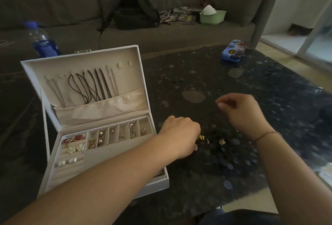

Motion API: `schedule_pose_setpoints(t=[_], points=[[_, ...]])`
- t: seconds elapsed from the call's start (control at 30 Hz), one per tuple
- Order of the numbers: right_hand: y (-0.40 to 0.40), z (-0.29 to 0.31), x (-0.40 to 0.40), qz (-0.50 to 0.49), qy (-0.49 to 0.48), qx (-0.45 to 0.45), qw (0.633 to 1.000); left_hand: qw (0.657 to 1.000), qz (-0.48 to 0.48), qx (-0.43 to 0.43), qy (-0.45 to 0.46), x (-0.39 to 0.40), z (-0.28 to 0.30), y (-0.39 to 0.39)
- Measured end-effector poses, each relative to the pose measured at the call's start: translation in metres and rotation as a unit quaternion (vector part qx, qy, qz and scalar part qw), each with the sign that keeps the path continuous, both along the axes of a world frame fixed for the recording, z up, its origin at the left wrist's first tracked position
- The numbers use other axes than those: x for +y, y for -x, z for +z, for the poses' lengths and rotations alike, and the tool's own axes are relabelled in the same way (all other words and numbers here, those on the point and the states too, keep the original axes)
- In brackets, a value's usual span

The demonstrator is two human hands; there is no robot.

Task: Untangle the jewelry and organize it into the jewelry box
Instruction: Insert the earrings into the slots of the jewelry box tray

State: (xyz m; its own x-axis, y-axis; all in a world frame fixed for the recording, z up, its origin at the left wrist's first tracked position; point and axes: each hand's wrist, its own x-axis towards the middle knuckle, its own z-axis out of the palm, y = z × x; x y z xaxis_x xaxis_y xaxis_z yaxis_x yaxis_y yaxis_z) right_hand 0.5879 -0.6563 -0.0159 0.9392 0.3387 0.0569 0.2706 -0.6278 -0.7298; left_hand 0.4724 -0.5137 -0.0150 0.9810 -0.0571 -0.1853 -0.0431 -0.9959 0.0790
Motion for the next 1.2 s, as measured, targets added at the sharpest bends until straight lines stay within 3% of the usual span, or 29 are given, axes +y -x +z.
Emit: schedule_pose_setpoints(t=[0.1, 0.3, 0.53, 0.77, 1.03, 1.2], points=[[-0.002, 0.004, -0.016, -0.030, -0.052, 0.020, 0.998, 1.000, 0.006, 0.004, 0.026, -0.004, -0.003, -0.002], [0.006, 0.010, -0.013, 0.015, -0.016, 0.019, 1.000, 0.990, 0.020, -0.063, 0.128, 0.003, 0.005, 0.013], [0.035, 0.030, 0.016, 0.132, -0.032, 0.075, 0.988, 0.930, 0.106, -0.162, 0.312, 0.060, 0.052, 0.079], [0.106, 0.052, 0.081, 0.241, -0.125, 0.129, 0.954, 0.871, 0.264, -0.231, 0.344, 0.147, 0.060, 0.185], [0.184, 0.035, 0.149, 0.374, -0.059, -0.009, 0.925, 0.810, 0.360, -0.336, 0.318, 0.165, 0.032, 0.240], [0.203, 0.011, 0.173, 0.396, -0.018, -0.098, 0.913, 0.844, 0.326, -0.309, 0.294, 0.167, 0.019, 0.244]])
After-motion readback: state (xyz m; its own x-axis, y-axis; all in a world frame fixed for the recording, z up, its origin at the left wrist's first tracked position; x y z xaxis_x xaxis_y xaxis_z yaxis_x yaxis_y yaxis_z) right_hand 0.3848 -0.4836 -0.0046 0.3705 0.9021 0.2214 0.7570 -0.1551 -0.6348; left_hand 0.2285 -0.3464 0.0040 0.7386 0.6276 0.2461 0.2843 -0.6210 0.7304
